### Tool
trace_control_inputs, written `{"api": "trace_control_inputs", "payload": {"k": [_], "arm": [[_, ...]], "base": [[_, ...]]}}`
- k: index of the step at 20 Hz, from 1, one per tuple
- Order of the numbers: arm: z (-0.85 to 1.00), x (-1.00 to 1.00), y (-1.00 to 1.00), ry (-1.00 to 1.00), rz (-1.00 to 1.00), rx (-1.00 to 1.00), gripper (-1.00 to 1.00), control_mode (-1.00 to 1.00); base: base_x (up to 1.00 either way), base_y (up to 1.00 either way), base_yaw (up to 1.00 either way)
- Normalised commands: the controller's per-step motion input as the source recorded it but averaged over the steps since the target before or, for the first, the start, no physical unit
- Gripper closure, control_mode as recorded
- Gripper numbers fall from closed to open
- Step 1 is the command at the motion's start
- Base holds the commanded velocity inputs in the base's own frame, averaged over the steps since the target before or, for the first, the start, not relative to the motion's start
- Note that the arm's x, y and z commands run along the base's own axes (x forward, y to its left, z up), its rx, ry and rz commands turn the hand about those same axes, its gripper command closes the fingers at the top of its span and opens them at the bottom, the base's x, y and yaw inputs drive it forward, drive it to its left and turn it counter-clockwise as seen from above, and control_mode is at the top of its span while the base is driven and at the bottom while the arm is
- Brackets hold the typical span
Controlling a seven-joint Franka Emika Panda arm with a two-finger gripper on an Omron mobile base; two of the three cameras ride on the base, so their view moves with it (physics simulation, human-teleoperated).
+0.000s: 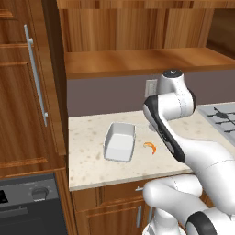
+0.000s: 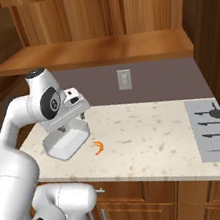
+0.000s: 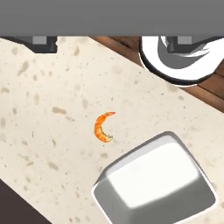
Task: Retrieve the tupperware from the cabinet, then place the raw meat into the tupperware to avoid contamination.
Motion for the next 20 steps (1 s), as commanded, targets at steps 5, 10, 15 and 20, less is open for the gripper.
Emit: {"api": "trace_control_inputs", "payload": {"k": [5, 10, 15, 20], "arm": [[-0.18, -0.13, -0.14, -0.03, 0.00, 0.00, -1.00, -1.00], [-0.26, -0.01, 0.00, -0.02, 0.00, 0.00, -1.00, -1.00], [-0.26, 0.00, 0.00, -0.02, 0.00, 0.00, -1.00, -1.00], [-0.24, 0.04, 0.00, -0.03, 0.00, 0.00, -1.00, -1.00]], "base": [[0.00, 0.00, 0.00], [0.00, 0.00, 0.00], [0.00, 0.00, 0.00], [0.00, 0.00, 0.00]]}}
